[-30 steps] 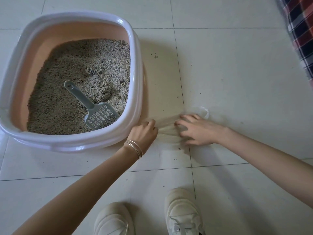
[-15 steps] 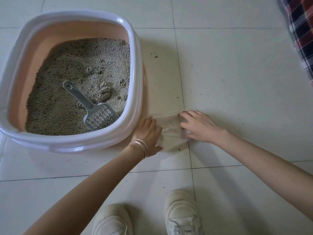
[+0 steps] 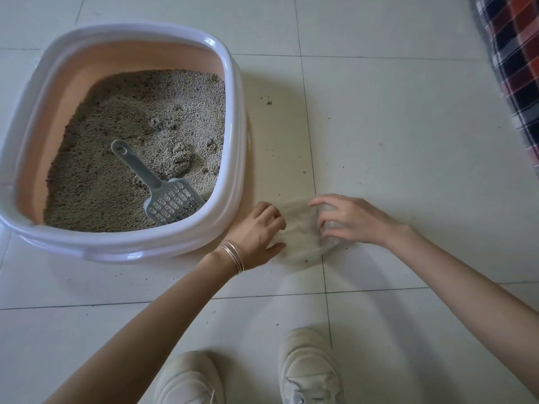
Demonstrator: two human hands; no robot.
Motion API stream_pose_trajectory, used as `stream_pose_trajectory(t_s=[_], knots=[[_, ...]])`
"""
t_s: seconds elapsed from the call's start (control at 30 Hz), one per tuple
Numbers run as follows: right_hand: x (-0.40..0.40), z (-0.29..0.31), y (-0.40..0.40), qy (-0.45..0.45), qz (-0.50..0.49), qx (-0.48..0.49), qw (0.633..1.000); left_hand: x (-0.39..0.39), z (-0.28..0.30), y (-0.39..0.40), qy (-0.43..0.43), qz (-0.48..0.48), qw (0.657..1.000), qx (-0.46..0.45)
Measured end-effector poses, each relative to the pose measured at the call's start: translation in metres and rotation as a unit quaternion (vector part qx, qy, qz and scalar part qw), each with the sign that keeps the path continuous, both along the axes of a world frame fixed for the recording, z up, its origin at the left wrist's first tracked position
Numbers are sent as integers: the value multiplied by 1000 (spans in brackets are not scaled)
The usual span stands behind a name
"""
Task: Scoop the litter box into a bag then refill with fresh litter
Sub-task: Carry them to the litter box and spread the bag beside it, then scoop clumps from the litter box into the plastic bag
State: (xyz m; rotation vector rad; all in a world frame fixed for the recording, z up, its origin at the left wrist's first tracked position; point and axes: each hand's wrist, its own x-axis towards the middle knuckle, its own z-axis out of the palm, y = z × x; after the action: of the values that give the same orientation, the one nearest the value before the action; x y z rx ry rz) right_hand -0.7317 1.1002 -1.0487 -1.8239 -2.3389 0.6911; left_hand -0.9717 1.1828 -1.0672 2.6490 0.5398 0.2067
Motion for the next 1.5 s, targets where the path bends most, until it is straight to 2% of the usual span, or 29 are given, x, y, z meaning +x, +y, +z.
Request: stream_pose_trajectory(t_s=[0.17, 0.33, 0.5, 0.77, 1.0, 1.13, 1.2, 1.4, 1.5], knots=[[-17, 31, 12, 33, 50, 81, 995, -10, 34, -1, -60, 65, 996, -11], [-37, 69, 39, 63, 75, 115, 989, -32, 73, 10, -115, 118, 986, -38], [-69, 107, 78, 119, 107, 135, 978, -75, 118, 27, -181, 213, 957, -77], [-157, 117, 161, 167, 206, 135, 955, -160, 128, 44, -192, 348, 915, -72], [-218, 97, 201, 64, 317, 244, 914, -195, 104, 62, -204, 387, 893, -103], [-237, 81, 224, -31, 439, 332, 834, -204, 83, 74, -214, 391, 888, -115], [-242, 78, 234, -75, 476, 338, 809, -206, 75, 79, -221, 389, 886, -123], [-239, 85, 252, -199, 533, 238, 787, -206, 66, 86, -249, 380, 882, -126], [-233, 85, 250, -209, 560, 270, 755, -203, 64, 91, -249, 375, 884, -124]])
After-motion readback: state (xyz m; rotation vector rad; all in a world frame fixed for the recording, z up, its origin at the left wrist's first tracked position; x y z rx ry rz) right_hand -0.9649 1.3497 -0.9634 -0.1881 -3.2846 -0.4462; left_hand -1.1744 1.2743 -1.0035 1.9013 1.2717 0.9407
